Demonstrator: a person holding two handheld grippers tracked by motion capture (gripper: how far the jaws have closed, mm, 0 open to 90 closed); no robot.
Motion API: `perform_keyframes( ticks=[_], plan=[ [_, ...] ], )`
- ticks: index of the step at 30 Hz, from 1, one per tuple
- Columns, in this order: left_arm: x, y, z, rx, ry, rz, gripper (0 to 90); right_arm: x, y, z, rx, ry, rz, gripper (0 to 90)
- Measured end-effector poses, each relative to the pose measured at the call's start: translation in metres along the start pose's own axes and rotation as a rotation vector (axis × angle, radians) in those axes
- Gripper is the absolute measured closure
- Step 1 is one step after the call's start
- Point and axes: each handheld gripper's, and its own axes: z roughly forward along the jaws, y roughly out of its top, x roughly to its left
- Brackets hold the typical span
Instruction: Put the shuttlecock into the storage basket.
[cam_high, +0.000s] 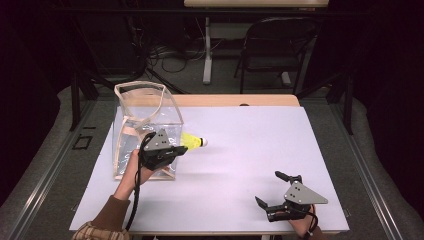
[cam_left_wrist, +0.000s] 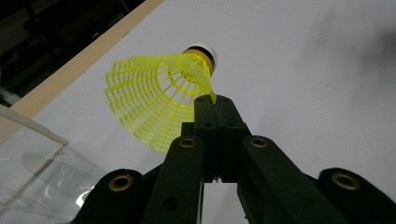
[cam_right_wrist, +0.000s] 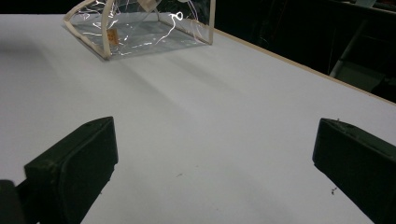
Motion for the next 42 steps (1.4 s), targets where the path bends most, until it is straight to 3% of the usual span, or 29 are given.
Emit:
perform_keyframes(
  ticks=[42],
  plan=[
    [0.006, 0.012, -0.004, -0.028, 0.041, 0.009, 89.7, 0.000, 0.000, 0.000, 0.007, -0.003, -0.002, 0.0]
  ],
)
